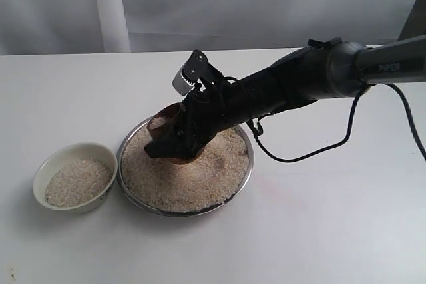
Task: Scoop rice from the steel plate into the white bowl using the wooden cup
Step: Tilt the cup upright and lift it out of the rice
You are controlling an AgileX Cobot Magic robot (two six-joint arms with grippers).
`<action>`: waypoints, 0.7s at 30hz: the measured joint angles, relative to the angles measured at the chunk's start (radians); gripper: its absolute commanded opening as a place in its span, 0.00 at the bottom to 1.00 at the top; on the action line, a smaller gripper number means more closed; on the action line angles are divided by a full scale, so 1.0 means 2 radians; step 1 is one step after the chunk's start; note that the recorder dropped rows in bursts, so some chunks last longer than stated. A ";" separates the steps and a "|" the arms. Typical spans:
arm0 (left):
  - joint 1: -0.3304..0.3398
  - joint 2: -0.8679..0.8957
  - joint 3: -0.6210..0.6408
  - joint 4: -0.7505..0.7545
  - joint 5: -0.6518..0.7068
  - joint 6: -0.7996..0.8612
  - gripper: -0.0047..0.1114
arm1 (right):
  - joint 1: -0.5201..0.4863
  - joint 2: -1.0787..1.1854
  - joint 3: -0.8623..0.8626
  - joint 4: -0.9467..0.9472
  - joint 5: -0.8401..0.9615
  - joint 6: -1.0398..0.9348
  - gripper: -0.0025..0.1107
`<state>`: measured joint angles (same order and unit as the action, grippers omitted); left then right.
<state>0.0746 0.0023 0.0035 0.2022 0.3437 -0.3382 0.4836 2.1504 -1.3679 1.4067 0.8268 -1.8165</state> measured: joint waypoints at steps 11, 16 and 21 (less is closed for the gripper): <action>0.000 0.000 0.000 0.000 0.000 0.000 0.04 | 0.007 -0.020 0.002 -0.025 -0.029 -0.137 0.02; 0.000 0.000 0.000 0.000 0.000 0.000 0.04 | 0.022 -0.059 0.002 -0.037 -0.070 -0.143 0.02; 0.000 0.000 0.000 0.000 0.000 0.000 0.04 | 0.039 -0.079 0.002 -0.041 -0.088 -0.144 0.02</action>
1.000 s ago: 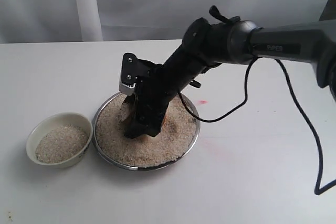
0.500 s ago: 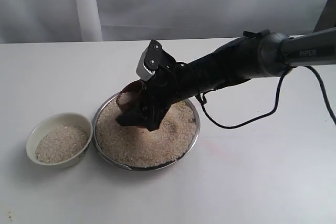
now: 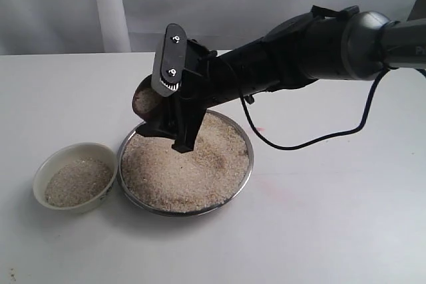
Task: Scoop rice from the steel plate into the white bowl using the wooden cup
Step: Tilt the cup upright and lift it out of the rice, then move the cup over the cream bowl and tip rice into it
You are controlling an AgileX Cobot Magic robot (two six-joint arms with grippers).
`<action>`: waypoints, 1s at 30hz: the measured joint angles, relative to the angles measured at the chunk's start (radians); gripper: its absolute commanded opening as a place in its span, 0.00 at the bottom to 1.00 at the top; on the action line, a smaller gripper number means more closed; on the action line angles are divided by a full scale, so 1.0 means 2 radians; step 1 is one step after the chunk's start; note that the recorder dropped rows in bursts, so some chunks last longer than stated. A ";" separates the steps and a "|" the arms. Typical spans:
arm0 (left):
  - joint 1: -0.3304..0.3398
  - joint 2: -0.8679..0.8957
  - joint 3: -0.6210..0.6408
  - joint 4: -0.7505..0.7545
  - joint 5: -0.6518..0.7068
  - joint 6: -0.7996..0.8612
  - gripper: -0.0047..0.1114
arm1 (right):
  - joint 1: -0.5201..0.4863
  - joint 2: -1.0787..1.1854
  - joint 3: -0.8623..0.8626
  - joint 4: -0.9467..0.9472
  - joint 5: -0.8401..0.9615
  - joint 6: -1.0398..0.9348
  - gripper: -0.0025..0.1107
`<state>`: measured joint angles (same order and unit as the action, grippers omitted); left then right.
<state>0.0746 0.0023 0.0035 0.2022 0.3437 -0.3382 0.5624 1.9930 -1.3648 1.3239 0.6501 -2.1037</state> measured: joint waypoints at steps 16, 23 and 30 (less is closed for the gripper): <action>0.000 0.000 0.000 0.000 0.000 0.000 0.04 | 0.096 -0.012 -0.072 -0.119 -0.139 0.089 0.02; 0.000 0.000 0.000 0.000 0.000 0.000 0.04 | 0.147 -0.003 -0.083 -0.184 -0.226 0.108 0.02; 0.000 0.000 0.000 0.000 0.000 0.000 0.04 | 0.176 0.033 -0.083 -0.222 -0.299 0.109 0.02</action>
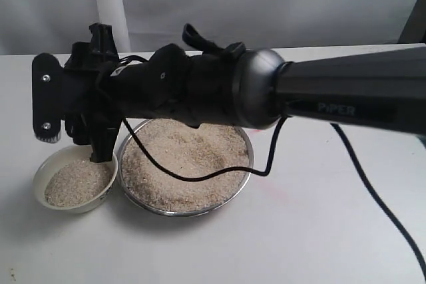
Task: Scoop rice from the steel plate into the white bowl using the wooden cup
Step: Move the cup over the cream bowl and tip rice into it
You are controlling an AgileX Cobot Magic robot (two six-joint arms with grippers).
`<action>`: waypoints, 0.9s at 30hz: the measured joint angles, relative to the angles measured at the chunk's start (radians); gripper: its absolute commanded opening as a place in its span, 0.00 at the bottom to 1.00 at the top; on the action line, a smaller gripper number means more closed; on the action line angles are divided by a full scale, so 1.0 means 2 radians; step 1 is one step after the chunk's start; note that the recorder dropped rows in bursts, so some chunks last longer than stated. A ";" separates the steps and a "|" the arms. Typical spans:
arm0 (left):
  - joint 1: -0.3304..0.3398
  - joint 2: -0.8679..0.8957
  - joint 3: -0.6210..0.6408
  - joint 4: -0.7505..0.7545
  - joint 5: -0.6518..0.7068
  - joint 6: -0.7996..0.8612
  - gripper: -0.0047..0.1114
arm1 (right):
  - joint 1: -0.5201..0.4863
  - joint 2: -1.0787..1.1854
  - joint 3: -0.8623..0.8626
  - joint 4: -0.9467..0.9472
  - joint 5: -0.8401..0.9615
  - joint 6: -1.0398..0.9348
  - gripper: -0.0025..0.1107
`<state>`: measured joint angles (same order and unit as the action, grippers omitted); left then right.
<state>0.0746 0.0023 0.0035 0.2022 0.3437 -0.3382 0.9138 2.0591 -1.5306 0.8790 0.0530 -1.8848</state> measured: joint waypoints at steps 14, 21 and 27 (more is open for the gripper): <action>0.000 0.000 0.000 0.000 0.000 0.000 0.04 | 0.036 0.059 0.000 -0.064 -0.096 -0.085 0.02; 0.000 0.000 0.000 0.000 0.000 0.000 0.04 | 0.036 0.074 0.000 -0.078 -0.127 -0.123 0.02; 0.000 0.000 0.000 0.000 0.000 0.000 0.04 | 0.036 0.083 0.000 -0.112 -0.146 -0.123 0.02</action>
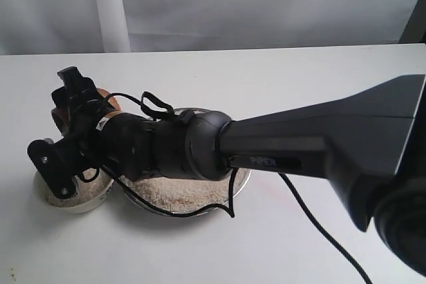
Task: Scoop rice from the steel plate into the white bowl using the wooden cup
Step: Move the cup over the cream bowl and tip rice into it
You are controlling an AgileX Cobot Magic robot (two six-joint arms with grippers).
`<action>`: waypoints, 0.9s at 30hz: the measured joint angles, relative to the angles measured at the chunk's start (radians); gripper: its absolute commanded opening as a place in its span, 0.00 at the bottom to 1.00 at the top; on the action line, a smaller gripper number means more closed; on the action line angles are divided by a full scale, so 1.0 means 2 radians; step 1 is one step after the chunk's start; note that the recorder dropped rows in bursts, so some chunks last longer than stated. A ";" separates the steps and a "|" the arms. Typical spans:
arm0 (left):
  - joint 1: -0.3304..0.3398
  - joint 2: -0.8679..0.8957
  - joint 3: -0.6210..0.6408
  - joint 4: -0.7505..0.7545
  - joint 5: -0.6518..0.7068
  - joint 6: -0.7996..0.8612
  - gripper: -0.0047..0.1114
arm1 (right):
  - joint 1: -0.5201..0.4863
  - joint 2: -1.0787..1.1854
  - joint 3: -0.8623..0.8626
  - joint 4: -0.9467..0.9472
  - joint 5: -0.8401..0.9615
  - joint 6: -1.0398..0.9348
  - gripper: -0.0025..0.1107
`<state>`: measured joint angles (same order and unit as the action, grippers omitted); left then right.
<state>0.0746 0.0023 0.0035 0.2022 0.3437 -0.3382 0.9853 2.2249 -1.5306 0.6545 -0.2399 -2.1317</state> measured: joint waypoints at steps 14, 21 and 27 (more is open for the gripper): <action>0.000 0.000 0.000 0.000 0.000 0.000 0.04 | 0.000 0.009 0.000 -0.100 -0.013 0.000 0.02; 0.000 0.000 0.000 0.000 0.000 0.000 0.04 | 0.000 0.010 0.000 -0.149 -0.027 0.000 0.02; 0.000 0.000 0.000 0.000 0.000 0.000 0.04 | 0.000 0.010 0.000 -0.177 -0.029 0.000 0.02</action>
<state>0.0746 0.0023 0.0035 0.2022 0.3437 -0.3382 0.9853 2.2446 -1.5306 0.3001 -0.2988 -2.1317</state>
